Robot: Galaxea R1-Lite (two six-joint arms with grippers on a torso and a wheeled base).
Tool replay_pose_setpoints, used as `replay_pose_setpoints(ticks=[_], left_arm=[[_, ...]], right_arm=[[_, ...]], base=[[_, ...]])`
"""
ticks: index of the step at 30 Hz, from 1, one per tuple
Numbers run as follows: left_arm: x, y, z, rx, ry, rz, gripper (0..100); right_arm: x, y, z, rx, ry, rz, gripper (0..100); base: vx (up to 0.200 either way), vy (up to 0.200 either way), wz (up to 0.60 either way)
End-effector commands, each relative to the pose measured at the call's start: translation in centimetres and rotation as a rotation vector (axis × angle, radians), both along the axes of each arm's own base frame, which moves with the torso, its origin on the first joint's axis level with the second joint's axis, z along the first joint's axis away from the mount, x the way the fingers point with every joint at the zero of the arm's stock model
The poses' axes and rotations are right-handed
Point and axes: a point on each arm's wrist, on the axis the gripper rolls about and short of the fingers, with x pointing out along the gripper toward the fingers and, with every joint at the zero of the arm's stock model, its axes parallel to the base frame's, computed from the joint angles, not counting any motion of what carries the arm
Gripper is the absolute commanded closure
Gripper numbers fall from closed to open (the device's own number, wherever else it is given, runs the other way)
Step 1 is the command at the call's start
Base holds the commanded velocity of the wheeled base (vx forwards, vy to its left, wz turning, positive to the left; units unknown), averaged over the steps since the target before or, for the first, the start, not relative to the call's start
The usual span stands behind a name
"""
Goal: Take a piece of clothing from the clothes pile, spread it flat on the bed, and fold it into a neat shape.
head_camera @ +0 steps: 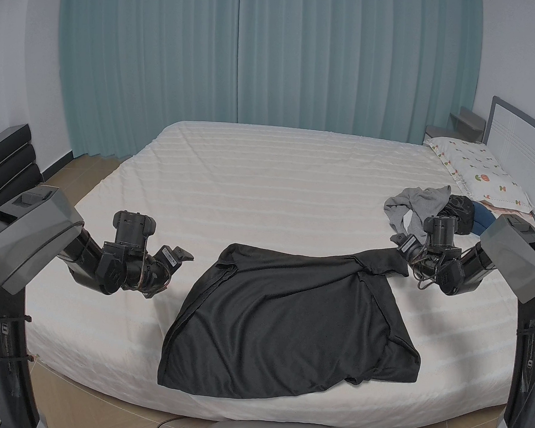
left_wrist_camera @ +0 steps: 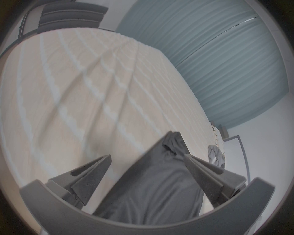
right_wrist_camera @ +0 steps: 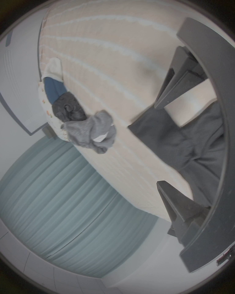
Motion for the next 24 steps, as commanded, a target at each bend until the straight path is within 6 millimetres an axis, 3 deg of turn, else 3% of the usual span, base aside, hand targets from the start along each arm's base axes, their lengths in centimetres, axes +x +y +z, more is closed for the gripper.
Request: replay_pose_setpoints(ticks=[1, 8, 14, 24], left_arm=[[-4.7, 0.3, 2.4, -0.099, 0.037, -0.029, 0], [-6.6, 0.3, 2.1, -0.185, -0.018, -0.002, 0], [-7.8, 0.3, 0.6, -0.189, 0.004, -0.016, 0], [-7.6, 0.3, -0.5, -0.182, 0.019, -0.014, 0]], right_arm=[[-4.7, 1.5, 0.7, 0.015, 0.103, 0.124, 0], [-7.7, 2.8, -2.0, -0.162, 0.208, 0.258, 0], [-7.6, 2.7, -3.1, -0.326, 0.242, 0.279, 0], [-8.1, 2.5, -5.2, -0.522, 0.325, 0.311, 0]], base=[[0.000, 0.000, 0.00], [0.000, 0.000, 0.00], [0.000, 0.000, 0.00], [0.000, 0.000, 0.00]])
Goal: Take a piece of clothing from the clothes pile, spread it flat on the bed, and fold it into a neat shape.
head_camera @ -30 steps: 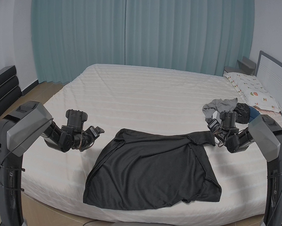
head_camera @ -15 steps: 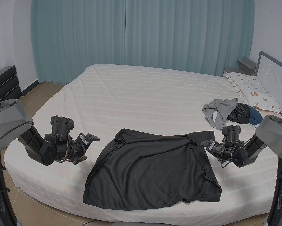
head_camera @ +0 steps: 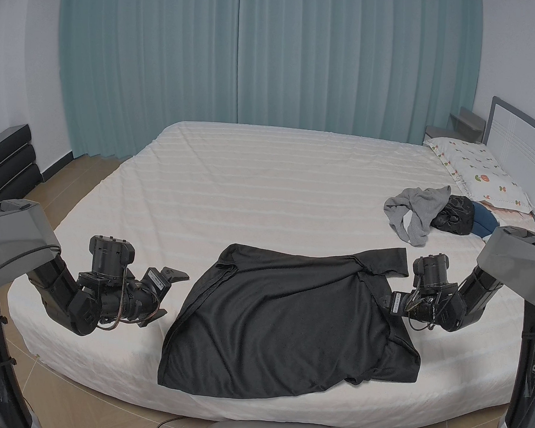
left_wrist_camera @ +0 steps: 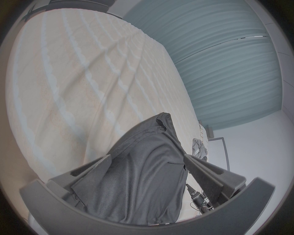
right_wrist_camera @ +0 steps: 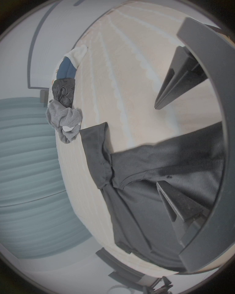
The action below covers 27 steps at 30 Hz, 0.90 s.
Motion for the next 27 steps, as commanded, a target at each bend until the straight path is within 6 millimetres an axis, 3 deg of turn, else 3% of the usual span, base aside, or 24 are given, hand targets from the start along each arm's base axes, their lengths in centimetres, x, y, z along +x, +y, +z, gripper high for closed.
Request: replay_pose_setpoints(ticks=[1, 5, 12, 22, 24, 27], left_arm=[[0.0, 0.0, -0.7, 0.004, 0.019, 0.001, 0], [0.0, 0.1, -0.7, 0.004, 0.019, 0.002, 0], [0.1, 0.2, -0.6, 0.005, 0.017, 0.006, 0], [0.1, 0.3, -0.7, 0.006, 0.020, 0.007, 0], [0.1, 0.3, -0.7, 0.006, 0.020, 0.007, 0], [0.1, 0.3, -0.7, 0.006, 0.020, 0.007, 0]], right_arm=[[-0.1, 0.0, -1.7, -0.056, 0.045, 0.011, 0], [-0.1, 0.4, -3.0, -0.131, 0.074, 0.046, 0], [0.2, -0.5, -3.0, -0.169, 0.076, 0.037, 0], [0.7, -5.8, -0.5, -0.194, 0.023, -0.113, 0], [0.4, -7.8, 0.3, -0.177, 0.012, -0.148, 0], [-0.4, -9.2, 0.7, -0.134, 0.015, -0.144, 0]], base=[[0.000, 0.000, 0.00], [0.000, 0.000, 0.00], [0.000, 0.000, 0.00], [0.000, 0.000, 0.00], [0.000, 0.000, 0.00], [0.000, 0.000, 0.00]])
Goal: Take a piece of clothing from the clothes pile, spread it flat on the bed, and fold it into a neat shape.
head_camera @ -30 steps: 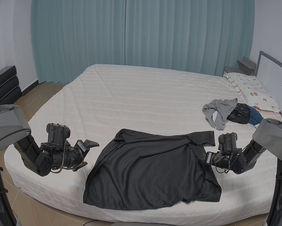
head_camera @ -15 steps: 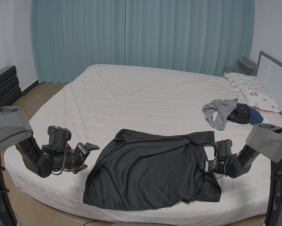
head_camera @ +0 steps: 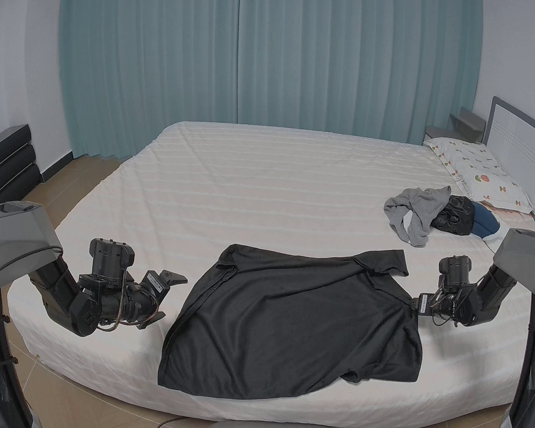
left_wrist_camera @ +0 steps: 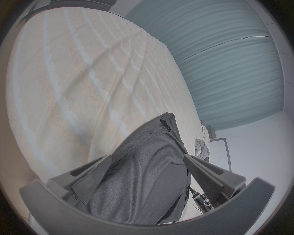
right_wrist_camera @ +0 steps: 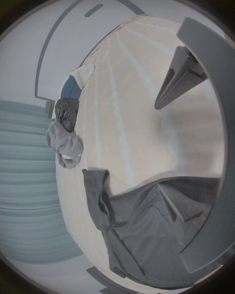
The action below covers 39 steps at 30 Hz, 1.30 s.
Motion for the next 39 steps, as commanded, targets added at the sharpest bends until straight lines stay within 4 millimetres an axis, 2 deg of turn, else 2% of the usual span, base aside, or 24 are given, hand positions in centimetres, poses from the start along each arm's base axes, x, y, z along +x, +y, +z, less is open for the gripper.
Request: replay_pose_setpoints(ticks=[1, 5, 8, 11, 13, 18, 23, 34, 39], left_arm=[[0.0, 0.0, -0.1, 0.000, 0.002, -0.001, 0], [0.0, 0.0, -0.2, 0.001, 0.007, -0.001, 0], [0.0, 0.0, -0.4, 0.003, 0.010, -0.001, 0], [0.1, 0.0, -0.4, 0.003, 0.010, 0.000, 0], [0.1, 0.0, -0.3, 0.003, 0.009, 0.000, 0], [0.0, -0.1, -0.3, 0.006, 0.006, -0.007, 0], [0.0, -0.1, -0.1, 0.005, 0.001, -0.007, 0], [-0.1, -0.1, -0.1, 0.006, 0.002, -0.008, 0], [-0.1, -0.2, -0.2, 0.007, 0.005, -0.010, 0]], right_arm=[[-1.1, -3.0, 1.8, 0.042, -0.034, -0.035, 0], [-1.8, -4.3, 2.6, 0.090, -0.082, -0.025, 0], [-2.7, -5.0, 2.4, 0.112, -0.088, -0.017, 0], [-2.9, -5.1, 2.4, 0.130, -0.112, -0.006, 0], [-3.5, -4.7, 2.0, 0.150, -0.093, 0.020, 0], [-4.7, -2.0, 1.1, 0.227, -0.062, 0.105, 0], [-5.5, 0.2, 1.3, 0.332, -0.056, 0.126, 0], [-9.1, 2.8, 3.8, 0.524, -0.079, 0.082, 0], [-9.8, 2.9, 3.1, 0.588, -0.075, 0.040, 0]], base=[[0.000, 0.000, 0.00], [0.000, 0.000, 0.00], [0.000, 0.000, 0.00], [0.000, 0.000, 0.00], [0.000, 0.000, 0.00], [0.000, 0.000, 0.00], [0.000, 0.000, 0.00], [0.000, 0.000, 0.00], [-0.200, 0.000, 0.00]])
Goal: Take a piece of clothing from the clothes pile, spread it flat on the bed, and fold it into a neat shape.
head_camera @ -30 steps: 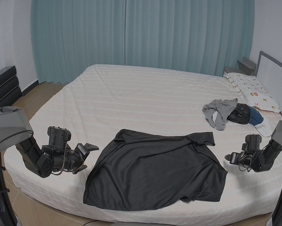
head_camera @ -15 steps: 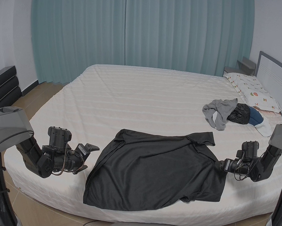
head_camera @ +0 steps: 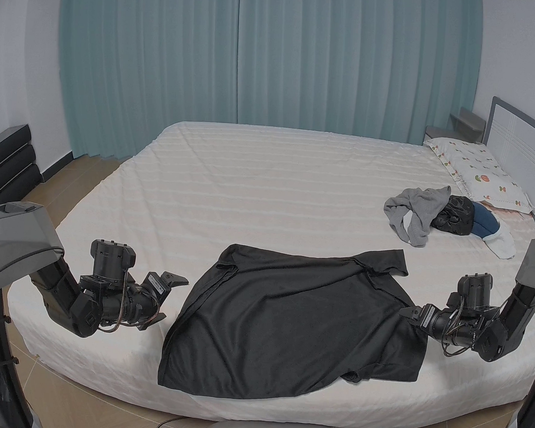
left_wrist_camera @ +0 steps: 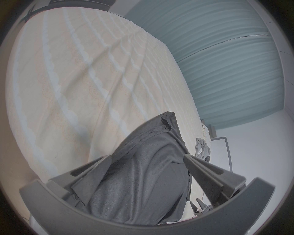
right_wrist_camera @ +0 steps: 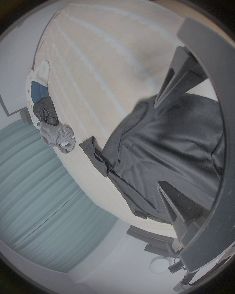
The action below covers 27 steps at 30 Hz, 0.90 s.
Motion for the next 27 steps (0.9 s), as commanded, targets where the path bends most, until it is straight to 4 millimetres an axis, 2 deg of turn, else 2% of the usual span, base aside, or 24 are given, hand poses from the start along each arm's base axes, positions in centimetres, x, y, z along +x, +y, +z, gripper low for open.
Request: replay_pose_setpoints(ticks=[1, 10, 27], left_arm=[[-0.1, 0.0, 0.0, 0.000, 0.002, -0.001, 0], [-0.6, 0.0, -0.7, 0.040, 0.017, -0.031, 0], [-0.4, 0.1, -1.8, 0.078, 0.030, -0.045, 0]], right_arm=[[-0.9, 0.1, -0.3, 0.023, 0.014, 0.002, 0], [-0.9, -0.6, -1.7, 0.105, 0.021, -0.002, 0], [0.0, -0.3, -3.8, 0.120, 0.008, -0.007, 0]], base=[[-0.200, 0.000, 0.00], [-0.200, 0.000, 0.00], [0.000, 0.000, 0.00]])
